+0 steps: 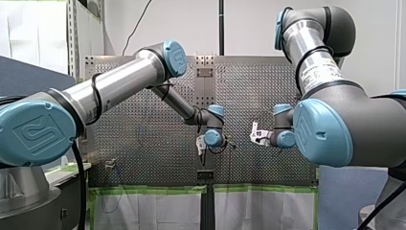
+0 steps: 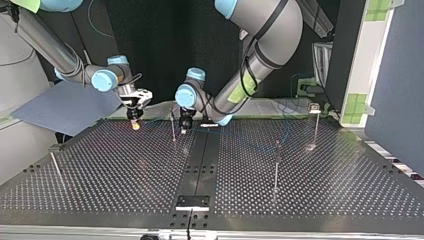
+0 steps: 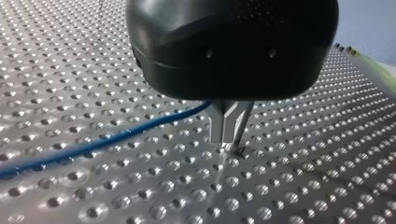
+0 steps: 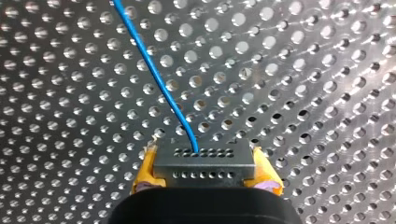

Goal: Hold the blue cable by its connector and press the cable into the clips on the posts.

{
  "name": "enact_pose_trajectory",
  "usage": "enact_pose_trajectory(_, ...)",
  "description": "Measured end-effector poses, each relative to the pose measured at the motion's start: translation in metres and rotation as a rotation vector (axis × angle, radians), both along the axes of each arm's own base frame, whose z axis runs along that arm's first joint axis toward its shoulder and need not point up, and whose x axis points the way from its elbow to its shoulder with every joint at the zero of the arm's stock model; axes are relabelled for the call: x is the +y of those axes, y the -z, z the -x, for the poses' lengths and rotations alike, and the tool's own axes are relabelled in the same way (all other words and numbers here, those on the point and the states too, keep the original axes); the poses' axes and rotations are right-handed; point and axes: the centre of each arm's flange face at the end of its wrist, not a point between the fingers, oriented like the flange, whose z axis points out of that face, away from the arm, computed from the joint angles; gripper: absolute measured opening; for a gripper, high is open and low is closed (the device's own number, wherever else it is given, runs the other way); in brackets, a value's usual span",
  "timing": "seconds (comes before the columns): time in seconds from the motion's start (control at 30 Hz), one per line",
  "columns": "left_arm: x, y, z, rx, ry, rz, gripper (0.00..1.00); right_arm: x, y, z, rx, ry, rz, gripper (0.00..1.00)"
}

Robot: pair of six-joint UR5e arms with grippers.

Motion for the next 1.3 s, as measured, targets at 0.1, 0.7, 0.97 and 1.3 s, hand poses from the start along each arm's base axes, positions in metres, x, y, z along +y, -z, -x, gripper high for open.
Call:
enact_pose_trajectory(0.1, 0.002, -0.001, -0.002, 0.001, -0.004, -0.003, 0.01, -0.002, -0.002, 0.000, -0.002, 0.000, 0.001, 0.00)
enact_pose_trajectory(0.7, 0.011, 0.000, 0.007, -0.009, -0.100, -0.208, 0.91, -0.002, -0.002, 0.000, 0.000, 0.000, -0.009, 0.00)
enact_pose_trajectory(0.97, 0.009, 0.003, 0.022, 0.017, -0.105, -0.327, 1.00, -0.001, -0.001, 0.000, 0.001, -0.002, -0.017, 0.00)
enact_pose_trajectory(1.3, -0.009, 0.005, 0.052, 0.092, -0.014, -0.342, 1.00, 0.001, 0.000, -0.001, -0.001, -0.019, -0.032, 0.00)
